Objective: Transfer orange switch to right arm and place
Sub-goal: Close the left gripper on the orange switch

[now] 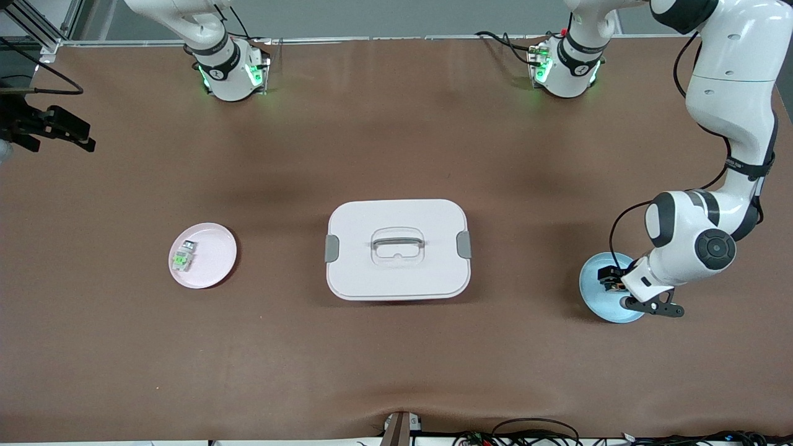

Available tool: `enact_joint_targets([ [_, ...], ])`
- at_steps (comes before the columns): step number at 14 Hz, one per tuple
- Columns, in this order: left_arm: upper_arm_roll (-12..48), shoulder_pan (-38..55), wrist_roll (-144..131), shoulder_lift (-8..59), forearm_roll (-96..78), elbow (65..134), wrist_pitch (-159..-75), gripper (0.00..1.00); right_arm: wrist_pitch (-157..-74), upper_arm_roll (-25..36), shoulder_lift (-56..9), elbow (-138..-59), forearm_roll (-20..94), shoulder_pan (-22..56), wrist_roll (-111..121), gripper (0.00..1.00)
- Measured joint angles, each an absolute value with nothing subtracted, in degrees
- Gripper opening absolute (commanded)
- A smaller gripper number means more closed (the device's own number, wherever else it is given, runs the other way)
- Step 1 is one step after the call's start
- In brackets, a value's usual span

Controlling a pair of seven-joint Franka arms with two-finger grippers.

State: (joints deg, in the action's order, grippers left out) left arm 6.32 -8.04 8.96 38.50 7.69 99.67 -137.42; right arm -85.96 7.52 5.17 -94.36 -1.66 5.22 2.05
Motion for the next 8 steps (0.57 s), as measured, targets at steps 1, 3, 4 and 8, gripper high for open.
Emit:
enact_joint_targets([
  [1,6.31,-8.05,8.96,38.61,7.69,99.61,-137.42,0.79,-85.96,7.52,5.16,-94.36,-1.67,5.23,2.05,1.0],
  [3,6.27,-8.08,8.96,38.74,7.69,99.5,-137.42,0.4,-85.95,7.53,5.17,-94.36,-1.71,5.23,2.05,1.0],
  [4,6.24,-8.12,8.96,38.75,7.69,99.45,-137.42,0.18,-85.94,7.53,5.17,-94.36,-1.73,5.23,2.05,1.0],
  [8,6.24,-8.23,8.96,38.71,7.69,98.76,-137.46,0.0,-85.93,7.55,5.16,-94.36,-1.82,5.23,2.05,1.0],
])
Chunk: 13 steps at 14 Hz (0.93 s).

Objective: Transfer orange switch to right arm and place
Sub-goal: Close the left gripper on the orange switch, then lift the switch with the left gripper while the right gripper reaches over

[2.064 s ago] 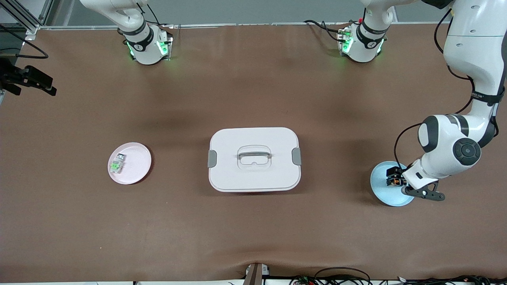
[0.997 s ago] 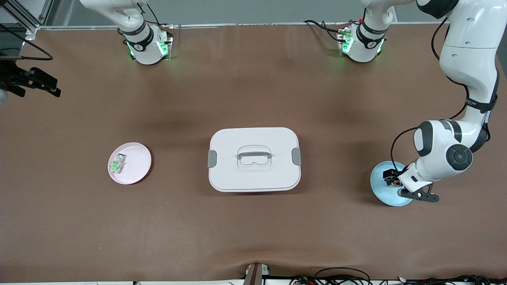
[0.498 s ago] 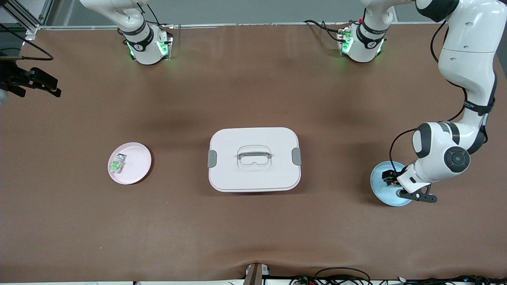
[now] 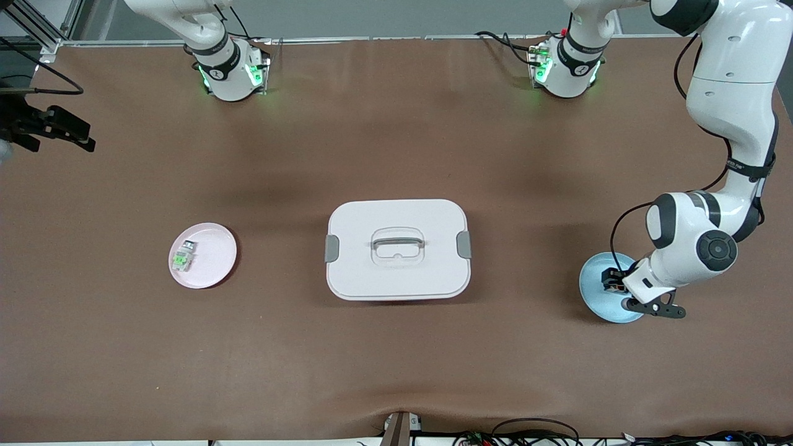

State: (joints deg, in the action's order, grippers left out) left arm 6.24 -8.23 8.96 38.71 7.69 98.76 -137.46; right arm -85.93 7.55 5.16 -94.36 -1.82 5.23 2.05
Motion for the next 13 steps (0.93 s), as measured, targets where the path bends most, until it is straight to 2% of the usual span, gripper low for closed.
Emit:
enact_joint_targets([
  [4,6.52,-8.26,8.82,35.58,7.69,97.21,-135.46,0.0,-85.93,7.59,5.16,-94.05,-1.92,5.23,2.05,1.0],
  [13,14.52,-7.77,-1.8,18.94,7.56,96.69,-114.69,0.0,-85.93,7.78,5.17,-93.41,-2.01,5.22,2.05,1.0],
])
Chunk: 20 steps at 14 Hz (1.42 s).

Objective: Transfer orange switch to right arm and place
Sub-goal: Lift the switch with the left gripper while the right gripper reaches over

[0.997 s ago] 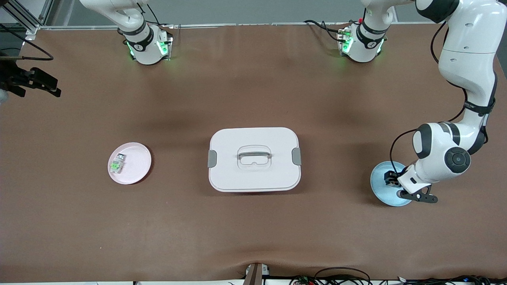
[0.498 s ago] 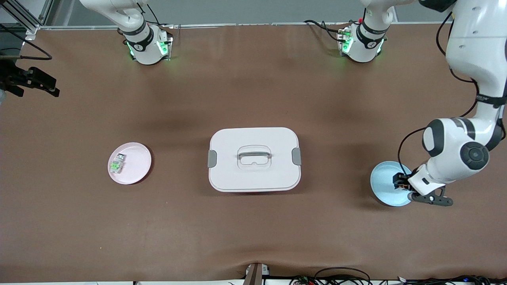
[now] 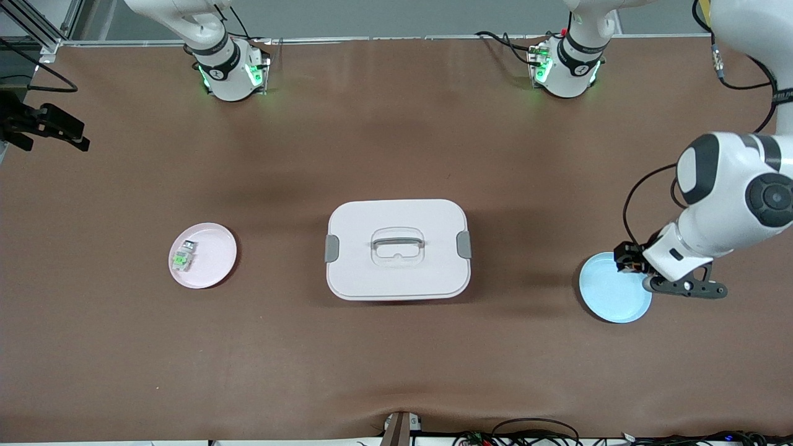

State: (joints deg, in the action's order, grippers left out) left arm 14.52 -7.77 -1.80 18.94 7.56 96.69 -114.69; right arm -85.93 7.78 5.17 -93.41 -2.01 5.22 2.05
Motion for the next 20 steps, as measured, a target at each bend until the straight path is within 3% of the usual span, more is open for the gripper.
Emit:
enact_joint_targets([
  [7,24.87,-7.59,-20.54,15.11,0.81,90.12,-101.52,0.0,-86.02,7.74,5.15,-93.39,-1.91,5.23,2.05,1.0],
  [13,35.36,-6.16,-40.5,15.89,-1.92,89.3,-100.47,0.0,-86.73,7.35,3.95,-93.39,0.24,6.87,2.05,1.0],
  [20,36.36,6.58,-63.76,22.07,-6.76,83.67,-101.34,0.0,-85.93,6.78,3.94,-93.38,10.4,18.57,-15.63,1.0],
])
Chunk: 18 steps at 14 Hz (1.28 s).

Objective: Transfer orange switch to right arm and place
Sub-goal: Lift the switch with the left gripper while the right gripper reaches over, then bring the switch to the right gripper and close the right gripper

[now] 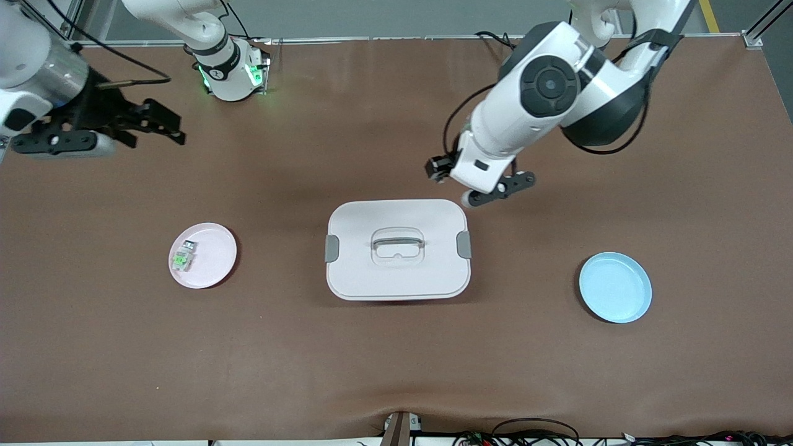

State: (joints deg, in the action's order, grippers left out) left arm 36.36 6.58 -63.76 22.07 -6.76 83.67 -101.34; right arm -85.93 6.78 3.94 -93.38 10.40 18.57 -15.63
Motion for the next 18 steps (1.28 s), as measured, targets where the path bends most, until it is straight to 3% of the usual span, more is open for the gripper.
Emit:
enact_joint_targets([
  [4,36.35,9.9,-74.72,25.83,-13.77,80.62,-105.21,0.0,-91.73,6.65,4.05,-96.24,15.01,23.97,-25.04,1.0],
  [12,36.35,12.19,-82.04,29.28,-27.82,79.92,-111.44,0.0,-117.13,6.6,11.28,-115.71,23.6,32.08,-33.31,1.0],
  [18,36.35,14.21,-84.37,30.08,-29.45,79.86,-115.51,0.0,-129.18,6.54,11.45,-118.72,23.8,41.76,-48.41,1.0],
])
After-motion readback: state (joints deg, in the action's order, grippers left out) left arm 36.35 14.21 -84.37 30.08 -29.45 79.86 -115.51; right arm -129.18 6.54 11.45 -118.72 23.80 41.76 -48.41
